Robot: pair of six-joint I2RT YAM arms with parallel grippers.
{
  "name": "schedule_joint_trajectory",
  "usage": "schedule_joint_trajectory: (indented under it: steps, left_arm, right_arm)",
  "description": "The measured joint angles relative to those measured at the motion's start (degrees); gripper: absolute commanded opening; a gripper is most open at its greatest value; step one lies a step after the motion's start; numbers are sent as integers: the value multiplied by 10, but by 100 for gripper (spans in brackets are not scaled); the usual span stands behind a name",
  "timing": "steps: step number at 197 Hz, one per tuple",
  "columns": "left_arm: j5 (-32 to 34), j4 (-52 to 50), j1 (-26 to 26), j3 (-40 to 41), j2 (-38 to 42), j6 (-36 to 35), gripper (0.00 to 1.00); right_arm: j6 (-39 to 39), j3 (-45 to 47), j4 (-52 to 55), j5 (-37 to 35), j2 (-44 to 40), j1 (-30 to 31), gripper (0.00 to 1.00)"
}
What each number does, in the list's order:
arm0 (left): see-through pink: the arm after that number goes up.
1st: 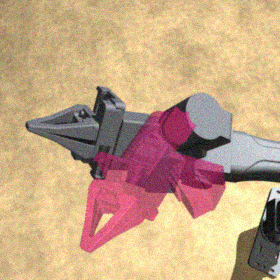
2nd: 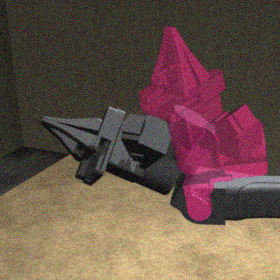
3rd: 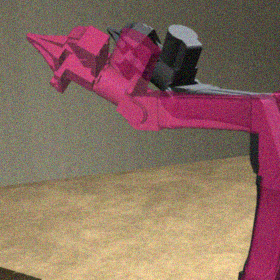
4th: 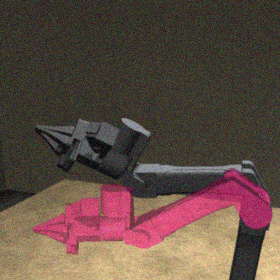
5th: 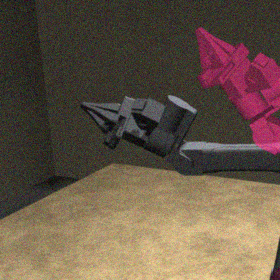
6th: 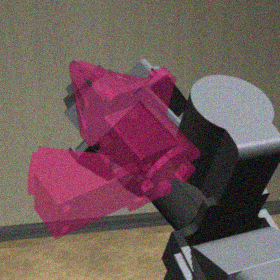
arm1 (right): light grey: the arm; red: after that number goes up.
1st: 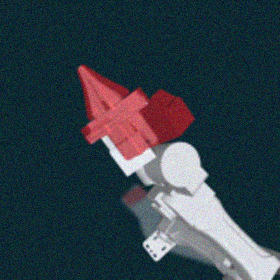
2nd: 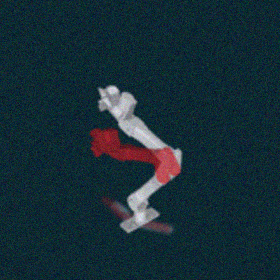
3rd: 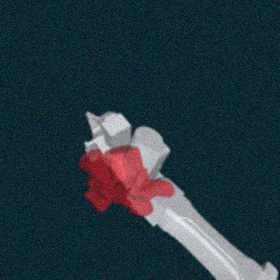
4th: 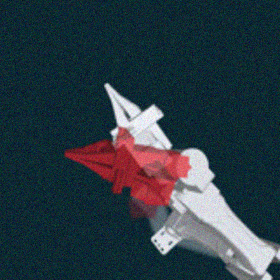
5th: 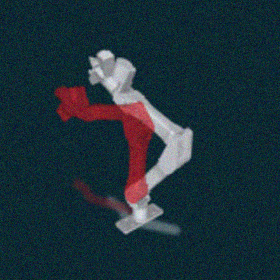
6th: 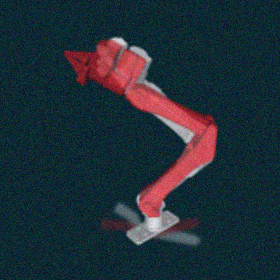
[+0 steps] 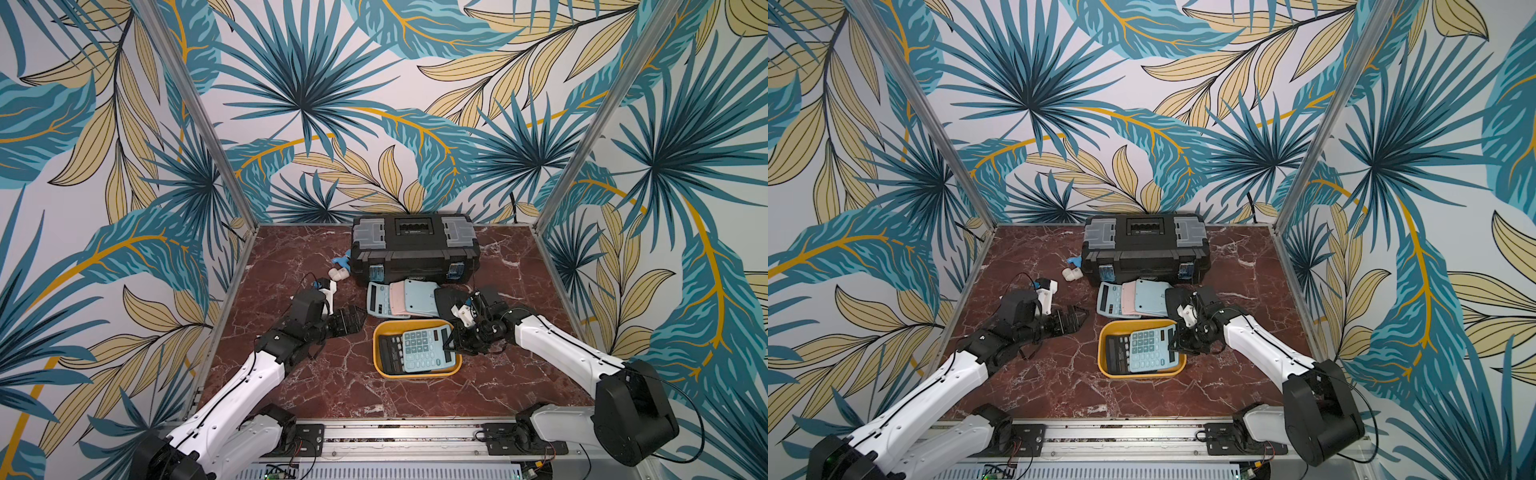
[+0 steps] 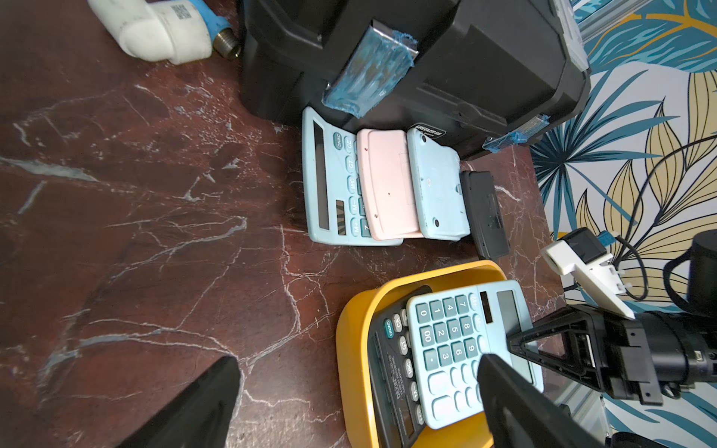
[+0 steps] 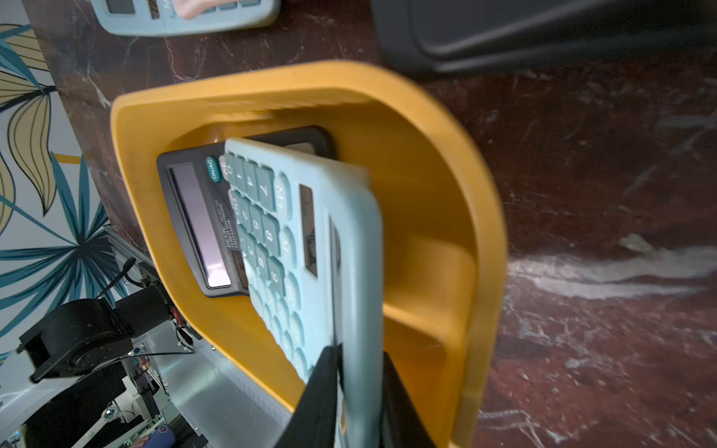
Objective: Put the calculator in the storage box
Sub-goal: Place the calculator in the storage box.
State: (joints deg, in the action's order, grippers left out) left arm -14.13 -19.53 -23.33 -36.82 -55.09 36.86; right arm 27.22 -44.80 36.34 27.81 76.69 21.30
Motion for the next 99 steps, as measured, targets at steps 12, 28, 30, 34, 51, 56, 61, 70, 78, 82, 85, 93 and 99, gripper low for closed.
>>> schedule_joint_trajectory:
  steps: [12,28,30,34,51,56,61,70,78,82,85,93,99]
  left_arm:
    - [0,0,0,0,-1,0,100]
    - [0,0,-1,0,-3,0,100]
    - [0,0,-1,0,-3,0,100]
    - [0,0,-1,0,-5,0,100]
    - [0,1,-1,0,-11,0,100]
    - [0,1,-1,0,-12,0,100]
    - [0,2,-1,0,-14,0,100]
    - [0,2,-1,0,-15,0,100]
    - [0,3,-2,0,-15,0,100]
    - [0,3,-2,0,-15,0,100]
    - [0,3,-2,0,-15,0,100]
    - [0,5,-2,0,-15,0,100]
    - [0,5,-2,0,-15,0,100]
  right_arm:
    - [-5,-2,0,-5,8,0,28]
    - [-12,-2,2,-14,13,0,29]
    - [-13,-2,2,-16,13,0,29]
    - [-14,-2,3,-18,14,0,29]
    - [-19,-5,9,-28,13,0,30]
    - [-20,-7,12,-30,13,0,30]
    - [-22,-9,14,-32,13,0,31]
    - [-24,-12,17,-36,13,0,31]
    - [-26,-16,21,-39,13,0,32]
    - [-27,-17,23,-41,12,0,32]
    - [-27,-19,24,-43,12,0,32]
    - [-28,-22,28,-45,9,0,33]
    - [-29,-24,32,-49,7,0,33]
